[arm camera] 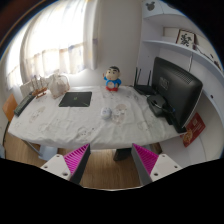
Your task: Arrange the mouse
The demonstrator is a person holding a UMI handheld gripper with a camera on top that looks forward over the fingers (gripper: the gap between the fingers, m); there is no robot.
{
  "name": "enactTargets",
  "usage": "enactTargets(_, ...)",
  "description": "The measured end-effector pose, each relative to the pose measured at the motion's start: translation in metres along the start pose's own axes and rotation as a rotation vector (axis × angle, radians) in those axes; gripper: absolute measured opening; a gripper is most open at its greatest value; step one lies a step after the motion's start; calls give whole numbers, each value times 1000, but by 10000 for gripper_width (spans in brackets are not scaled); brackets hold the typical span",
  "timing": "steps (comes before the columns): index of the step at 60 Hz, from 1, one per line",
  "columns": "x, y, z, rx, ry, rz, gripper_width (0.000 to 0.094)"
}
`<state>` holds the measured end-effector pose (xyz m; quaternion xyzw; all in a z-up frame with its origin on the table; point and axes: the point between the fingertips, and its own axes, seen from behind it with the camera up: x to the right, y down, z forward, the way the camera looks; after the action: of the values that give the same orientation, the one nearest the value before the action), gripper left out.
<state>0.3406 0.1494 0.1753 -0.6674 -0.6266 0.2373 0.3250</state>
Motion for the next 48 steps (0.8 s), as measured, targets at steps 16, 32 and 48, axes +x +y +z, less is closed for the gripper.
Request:
enactTargets(16,-12,-6,33,36,-37,-11,854)
enactTargets(32,-25,-29,106,101,-50,-24,854)
enactTargets(48,-35,-52,211,145,-42,-29,849)
